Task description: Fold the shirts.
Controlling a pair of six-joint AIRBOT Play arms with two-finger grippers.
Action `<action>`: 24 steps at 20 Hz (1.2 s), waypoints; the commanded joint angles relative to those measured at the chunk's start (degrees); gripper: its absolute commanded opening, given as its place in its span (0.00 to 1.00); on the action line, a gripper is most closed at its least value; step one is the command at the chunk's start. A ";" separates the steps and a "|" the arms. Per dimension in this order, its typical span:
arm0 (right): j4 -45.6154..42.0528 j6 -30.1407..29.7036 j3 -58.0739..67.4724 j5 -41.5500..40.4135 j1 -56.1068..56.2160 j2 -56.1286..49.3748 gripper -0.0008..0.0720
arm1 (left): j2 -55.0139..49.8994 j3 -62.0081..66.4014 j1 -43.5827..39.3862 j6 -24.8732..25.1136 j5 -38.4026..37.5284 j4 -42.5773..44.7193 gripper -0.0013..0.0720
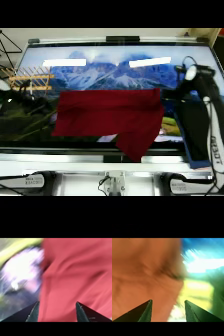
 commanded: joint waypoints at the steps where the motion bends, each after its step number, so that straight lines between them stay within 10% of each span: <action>1: 0.28 -1.33 -5.44 7.32 -5.27 6.69 0.74 | 8.59 -15.98 5.95 4.15 -3.54 0.87 0.76; 11: 4.26 -1.75 -11.82 6.95 -7.23 13.64 0.74 | 14.40 -35.30 9.84 12.33 17.73 -13.53 0.75; 15: 4.28 -1.70 -11.85 7.26 -7.23 13.64 0.74 | 14.40 -35.32 9.84 12.28 18.32 -13.70 0.51; 18: 7.98 -2.95 -15.34 7.96 -7.21 13.66 0.74 | 14.40 -35.30 9.84 12.33 17.79 -13.70 0.07; 24: 16.48 -6.03 -35.87 -1.81 -1.27 13.66 0.87 | 14.64 -35.28 9.86 12.35 16.33 -13.70 0.07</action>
